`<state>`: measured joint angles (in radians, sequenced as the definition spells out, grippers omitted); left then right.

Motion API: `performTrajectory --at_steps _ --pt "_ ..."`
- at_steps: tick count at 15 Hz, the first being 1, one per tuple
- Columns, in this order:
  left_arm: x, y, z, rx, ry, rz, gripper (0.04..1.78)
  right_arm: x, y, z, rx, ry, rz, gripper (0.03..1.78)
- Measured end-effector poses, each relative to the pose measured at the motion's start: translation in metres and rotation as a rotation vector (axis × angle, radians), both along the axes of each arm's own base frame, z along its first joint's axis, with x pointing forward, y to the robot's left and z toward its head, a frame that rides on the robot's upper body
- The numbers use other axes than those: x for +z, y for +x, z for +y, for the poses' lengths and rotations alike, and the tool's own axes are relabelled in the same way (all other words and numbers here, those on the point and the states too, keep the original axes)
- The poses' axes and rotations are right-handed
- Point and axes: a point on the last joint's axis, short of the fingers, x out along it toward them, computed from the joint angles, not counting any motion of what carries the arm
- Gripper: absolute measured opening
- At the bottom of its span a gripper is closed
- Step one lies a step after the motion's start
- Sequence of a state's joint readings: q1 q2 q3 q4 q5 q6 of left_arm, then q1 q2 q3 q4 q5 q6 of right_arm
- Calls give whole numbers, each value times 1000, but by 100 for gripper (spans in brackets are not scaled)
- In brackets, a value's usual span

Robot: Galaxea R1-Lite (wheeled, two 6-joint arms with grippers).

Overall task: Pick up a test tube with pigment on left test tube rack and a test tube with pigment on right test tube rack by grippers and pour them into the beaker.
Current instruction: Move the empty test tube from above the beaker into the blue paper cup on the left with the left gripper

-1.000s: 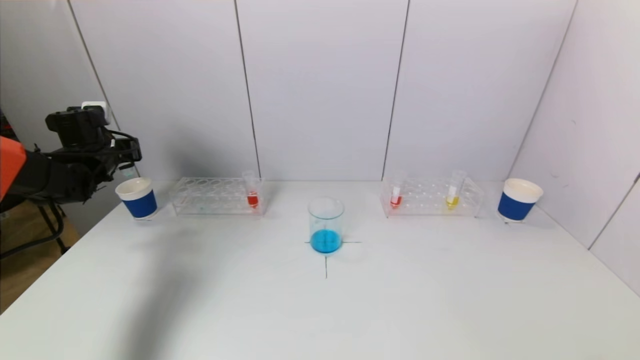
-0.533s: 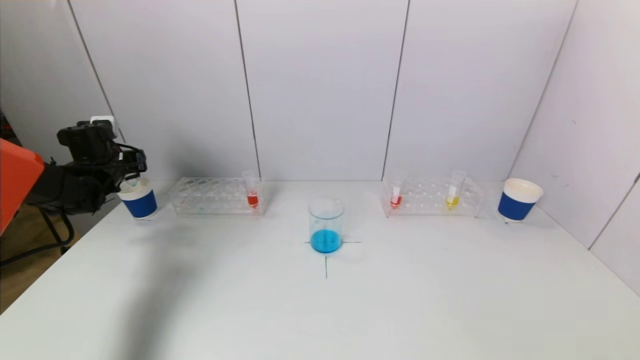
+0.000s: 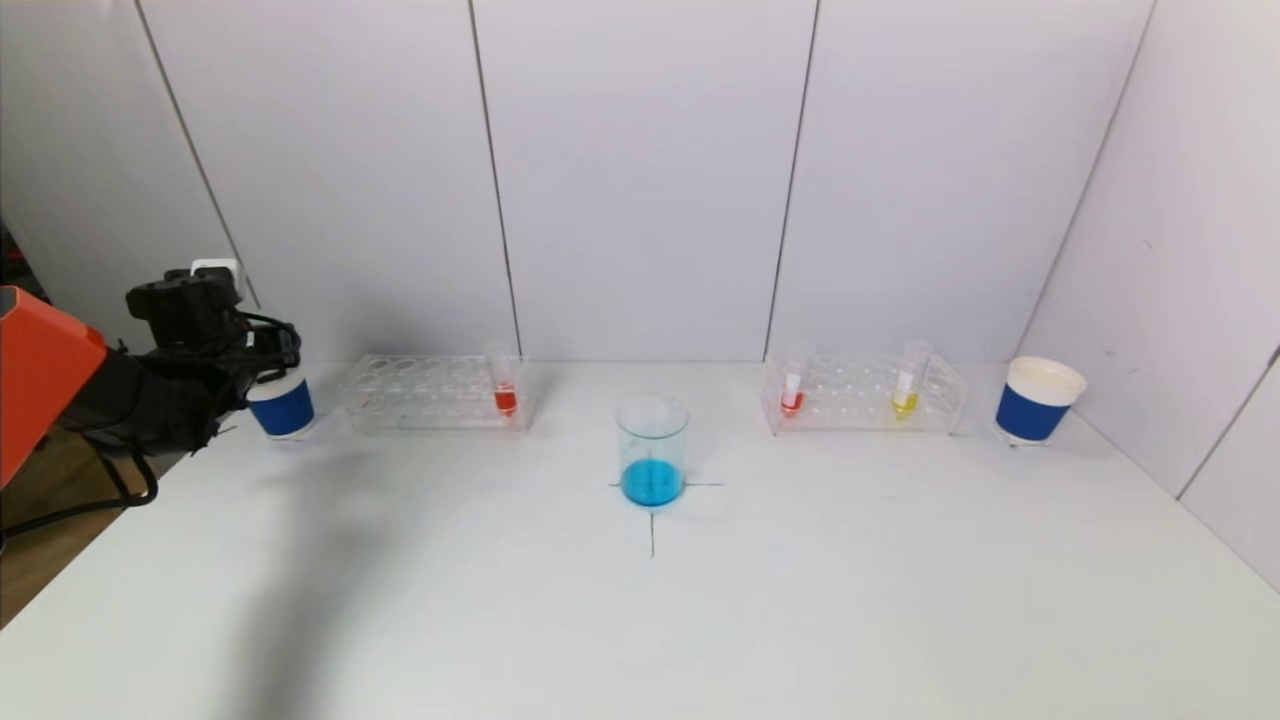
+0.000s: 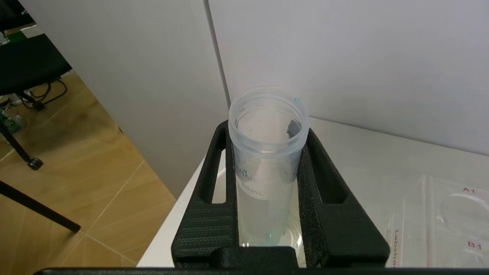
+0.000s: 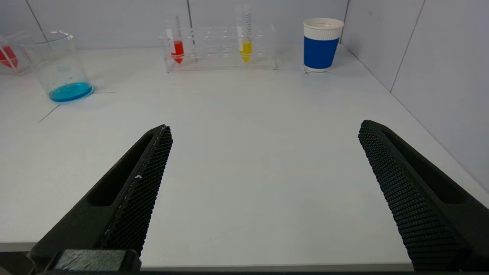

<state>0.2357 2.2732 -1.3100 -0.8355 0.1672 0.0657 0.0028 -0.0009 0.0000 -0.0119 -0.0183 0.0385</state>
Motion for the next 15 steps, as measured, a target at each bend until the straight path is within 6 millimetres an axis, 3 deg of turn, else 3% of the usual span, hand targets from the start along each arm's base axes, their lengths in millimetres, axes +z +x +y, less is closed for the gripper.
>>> performTrajectory --at_steps 15 --pt "-5 -5 -1 -1 -1 5 46 0 0 0 1 0 0 177"
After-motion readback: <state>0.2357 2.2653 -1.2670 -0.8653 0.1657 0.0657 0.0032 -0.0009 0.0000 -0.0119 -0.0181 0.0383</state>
